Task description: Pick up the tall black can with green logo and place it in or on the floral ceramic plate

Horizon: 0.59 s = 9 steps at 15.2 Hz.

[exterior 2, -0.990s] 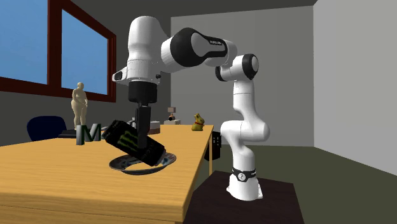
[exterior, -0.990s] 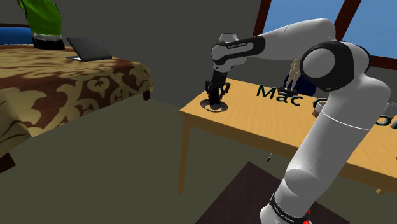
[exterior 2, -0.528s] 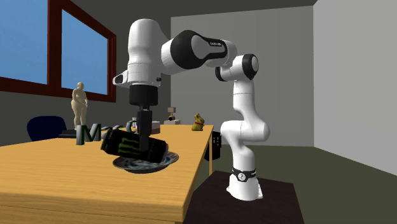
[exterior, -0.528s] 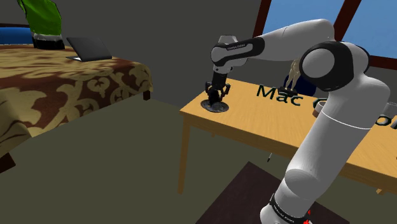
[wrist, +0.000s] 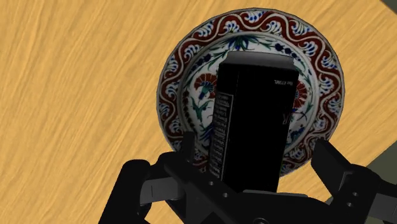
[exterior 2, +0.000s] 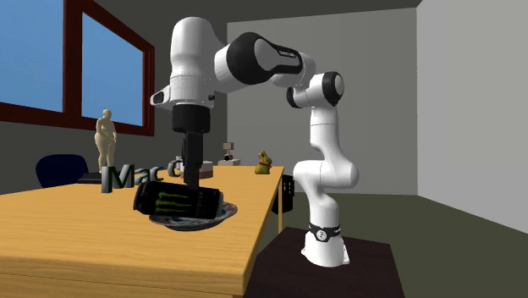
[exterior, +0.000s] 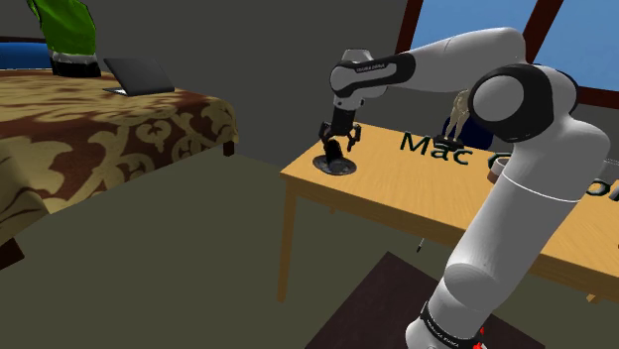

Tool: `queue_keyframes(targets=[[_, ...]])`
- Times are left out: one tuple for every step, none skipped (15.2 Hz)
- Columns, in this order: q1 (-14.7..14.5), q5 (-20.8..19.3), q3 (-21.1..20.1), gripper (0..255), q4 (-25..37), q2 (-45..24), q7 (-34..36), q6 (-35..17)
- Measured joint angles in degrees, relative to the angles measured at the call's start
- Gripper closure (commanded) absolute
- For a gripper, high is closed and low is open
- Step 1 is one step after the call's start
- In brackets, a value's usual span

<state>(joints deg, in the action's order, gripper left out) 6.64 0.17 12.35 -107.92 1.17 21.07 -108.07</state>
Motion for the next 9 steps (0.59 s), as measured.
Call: queue_keyframes(targets=[[0.0, 0.0, 0.0, 0, 2.0, -0.3, 0.0, 1.7], [0.0, 0.0, 0.0, 0, 3.2, -0.1, 0.0, 3.1], [0.0, 0.0, 0.0, 0, 4.0, 0.0, 0.1, 4.0], [0.0, 0.0, 0.0, 0, 4.4, 0.1, 0.1, 4.5], [0.0, 0.0, 0.0, 0, 4.5, 0.2, 0.1, 4.6], [0.0, 0.0, 0.0, 0, 4.5, 0.2, 0.1, 4.7], [0.0, 0.0, -0.1, 0, 4.5, 0.2, 0.1, 4.8], [-0.1, -0.1, -0.1, 0, 4.5, 0.3, 0.1, 4.8], [-0.1, -0.1, -0.1, 0, 4.5, 0.3, 0.1, 4.8]])
